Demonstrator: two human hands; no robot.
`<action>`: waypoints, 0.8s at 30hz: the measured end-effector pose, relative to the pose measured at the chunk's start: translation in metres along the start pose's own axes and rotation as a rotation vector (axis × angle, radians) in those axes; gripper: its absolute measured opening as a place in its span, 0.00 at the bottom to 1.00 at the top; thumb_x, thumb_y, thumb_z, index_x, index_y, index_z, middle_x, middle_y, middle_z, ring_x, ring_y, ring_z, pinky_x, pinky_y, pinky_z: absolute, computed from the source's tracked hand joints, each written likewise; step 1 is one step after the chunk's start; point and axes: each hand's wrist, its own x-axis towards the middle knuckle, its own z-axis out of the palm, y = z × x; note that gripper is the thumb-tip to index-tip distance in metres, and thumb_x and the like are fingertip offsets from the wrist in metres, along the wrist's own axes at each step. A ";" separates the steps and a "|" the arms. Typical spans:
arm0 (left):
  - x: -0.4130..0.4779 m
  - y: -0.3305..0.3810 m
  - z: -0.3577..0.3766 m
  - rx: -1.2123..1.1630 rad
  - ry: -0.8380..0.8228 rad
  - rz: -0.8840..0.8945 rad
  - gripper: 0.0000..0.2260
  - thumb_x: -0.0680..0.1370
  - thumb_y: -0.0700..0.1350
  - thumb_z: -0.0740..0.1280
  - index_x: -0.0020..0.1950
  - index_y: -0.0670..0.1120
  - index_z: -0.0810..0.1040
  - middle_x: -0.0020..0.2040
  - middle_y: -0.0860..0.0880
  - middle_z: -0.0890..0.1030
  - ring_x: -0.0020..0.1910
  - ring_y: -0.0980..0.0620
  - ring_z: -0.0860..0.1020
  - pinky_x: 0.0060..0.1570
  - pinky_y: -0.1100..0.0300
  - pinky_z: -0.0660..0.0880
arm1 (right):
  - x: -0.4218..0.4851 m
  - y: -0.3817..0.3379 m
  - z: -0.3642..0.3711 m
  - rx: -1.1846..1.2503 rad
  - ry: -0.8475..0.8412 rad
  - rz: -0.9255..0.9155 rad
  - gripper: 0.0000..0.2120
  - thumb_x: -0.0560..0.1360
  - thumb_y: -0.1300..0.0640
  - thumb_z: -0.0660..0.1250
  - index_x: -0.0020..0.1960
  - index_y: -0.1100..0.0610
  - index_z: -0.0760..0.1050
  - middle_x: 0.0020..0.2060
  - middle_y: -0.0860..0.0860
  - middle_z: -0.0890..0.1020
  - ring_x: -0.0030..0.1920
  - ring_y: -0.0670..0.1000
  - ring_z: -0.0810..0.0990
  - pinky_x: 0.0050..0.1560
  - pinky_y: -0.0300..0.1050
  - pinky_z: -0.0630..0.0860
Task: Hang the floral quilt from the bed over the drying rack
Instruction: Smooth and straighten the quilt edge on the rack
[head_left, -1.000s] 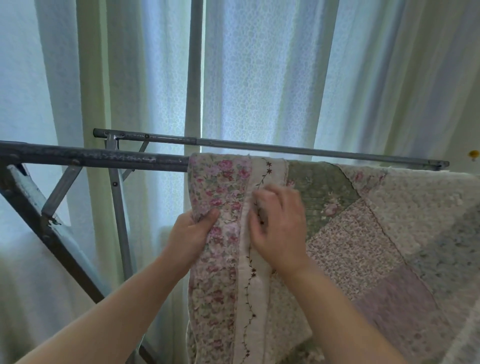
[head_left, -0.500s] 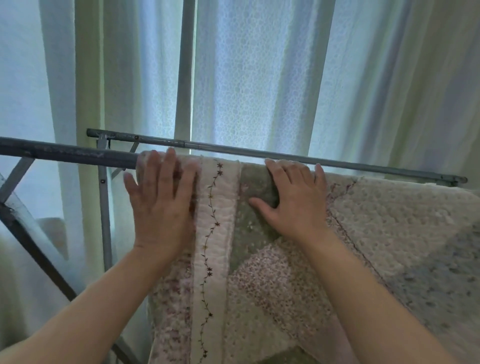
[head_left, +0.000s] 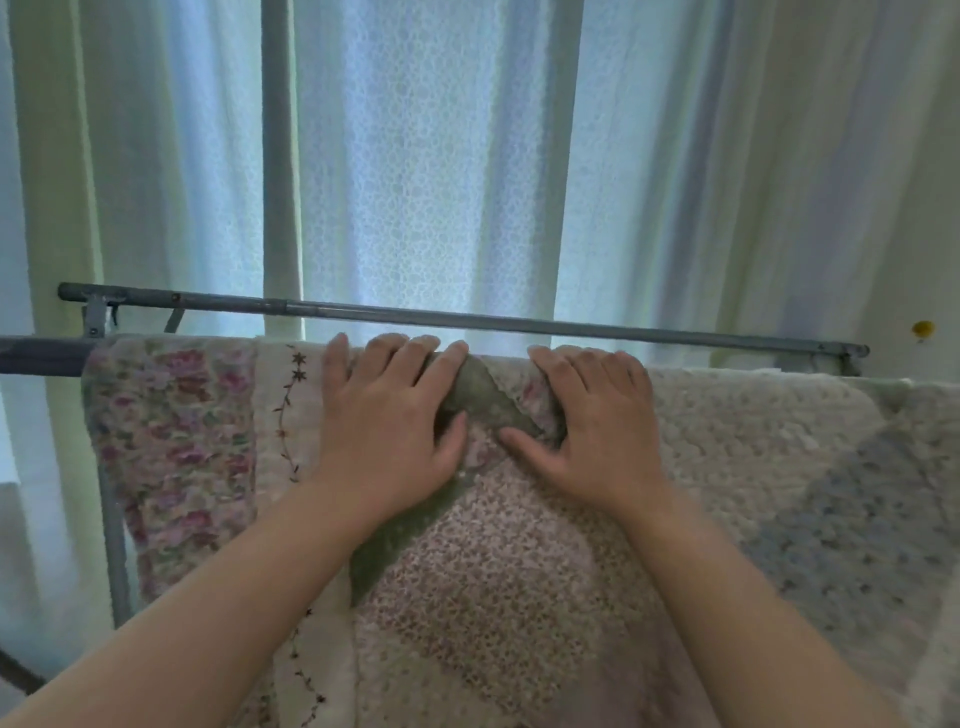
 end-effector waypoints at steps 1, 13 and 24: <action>0.002 0.004 0.001 -0.009 -0.004 0.003 0.23 0.67 0.55 0.64 0.61 0.48 0.76 0.54 0.47 0.80 0.54 0.43 0.76 0.58 0.38 0.63 | -0.002 0.008 -0.002 -0.002 0.001 -0.013 0.33 0.66 0.34 0.63 0.62 0.55 0.72 0.52 0.53 0.79 0.52 0.55 0.75 0.58 0.54 0.65; 0.039 0.088 0.027 -0.022 -0.065 0.075 0.23 0.70 0.61 0.58 0.55 0.47 0.78 0.44 0.47 0.83 0.42 0.42 0.78 0.46 0.49 0.67 | -0.034 0.109 -0.021 -0.079 0.088 0.015 0.29 0.69 0.37 0.63 0.59 0.58 0.74 0.48 0.55 0.79 0.49 0.55 0.74 0.54 0.51 0.65; 0.070 0.223 0.061 -0.013 -0.116 -0.072 0.25 0.71 0.65 0.54 0.57 0.50 0.76 0.51 0.48 0.81 0.51 0.42 0.76 0.55 0.45 0.64 | -0.076 0.256 -0.060 -0.055 0.004 0.030 0.28 0.70 0.37 0.61 0.59 0.58 0.73 0.48 0.57 0.79 0.49 0.58 0.76 0.53 0.51 0.64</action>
